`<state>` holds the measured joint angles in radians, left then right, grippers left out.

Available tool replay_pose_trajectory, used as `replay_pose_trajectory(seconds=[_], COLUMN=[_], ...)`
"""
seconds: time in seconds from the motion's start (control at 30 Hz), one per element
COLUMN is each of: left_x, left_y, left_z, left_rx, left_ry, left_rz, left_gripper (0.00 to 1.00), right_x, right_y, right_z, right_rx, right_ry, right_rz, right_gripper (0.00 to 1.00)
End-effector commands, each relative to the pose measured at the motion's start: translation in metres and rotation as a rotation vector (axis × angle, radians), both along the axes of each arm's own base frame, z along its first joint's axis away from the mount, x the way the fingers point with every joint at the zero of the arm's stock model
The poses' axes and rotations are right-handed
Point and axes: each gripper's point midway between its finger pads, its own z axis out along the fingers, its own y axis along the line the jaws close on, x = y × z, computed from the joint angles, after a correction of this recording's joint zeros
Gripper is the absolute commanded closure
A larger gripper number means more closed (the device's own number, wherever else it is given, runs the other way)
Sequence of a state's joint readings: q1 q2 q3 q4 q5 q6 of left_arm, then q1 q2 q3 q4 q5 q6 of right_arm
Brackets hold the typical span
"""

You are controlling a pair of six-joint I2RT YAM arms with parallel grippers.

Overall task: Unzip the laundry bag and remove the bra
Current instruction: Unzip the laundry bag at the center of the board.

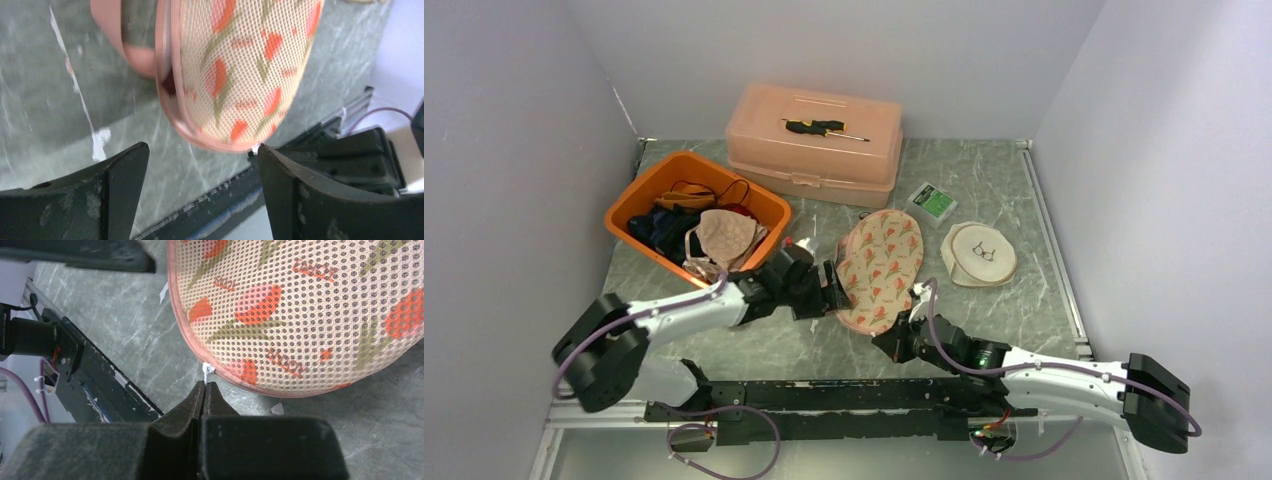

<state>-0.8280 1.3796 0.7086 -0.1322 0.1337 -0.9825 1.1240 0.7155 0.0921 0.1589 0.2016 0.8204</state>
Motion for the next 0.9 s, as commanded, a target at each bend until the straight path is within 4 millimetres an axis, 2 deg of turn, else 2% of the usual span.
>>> replay_pose_trajectory(seconds=[0.0, 0.1, 0.2, 0.37, 0.47, 0.73, 0.87], left_x=[-0.028, -0.047, -0.054, -0.041, -0.03, -0.017, -0.017], left_y=[0.001, -0.007, -0.018, -0.037, -0.037, -0.023, -0.024], left_z=[0.016, 0.013, 0.012, 0.011, 0.014, 0.017, 0.008], left_rx=[-0.123, -0.191, -0.218, -0.215, -0.208, -0.174, -0.138], left_ry=[0.086, 0.129, 0.174, 0.181, 0.151, 0.109, 0.138], left_rz=[0.133, 0.202, 0.231, 0.253, 0.3, 0.386, 0.387], left_gripper=[0.14, 0.13, 0.12, 0.12, 0.12, 0.13, 0.21], right_x=[0.011, 0.012, 0.013, 0.014, 0.011, 0.002, 0.001], right_y=[0.017, 0.026, 0.036, 0.046, 0.048, 0.051, 0.052], right_z=[0.027, 0.032, 0.039, 0.046, 0.05, 0.055, 0.055], right_rx=[0.075, 0.072, 0.08, 0.075, 0.082, 0.101, 0.107], right_ry=[-0.058, -0.058, -0.057, -0.062, -0.066, -0.074, -0.075], right_rz=[-0.007, 0.012, 0.028, 0.057, 0.083, 0.142, 0.147], right_gripper=[1.0, 1.0, 1.0, 1.0, 1.0, 1.0, 1.0])
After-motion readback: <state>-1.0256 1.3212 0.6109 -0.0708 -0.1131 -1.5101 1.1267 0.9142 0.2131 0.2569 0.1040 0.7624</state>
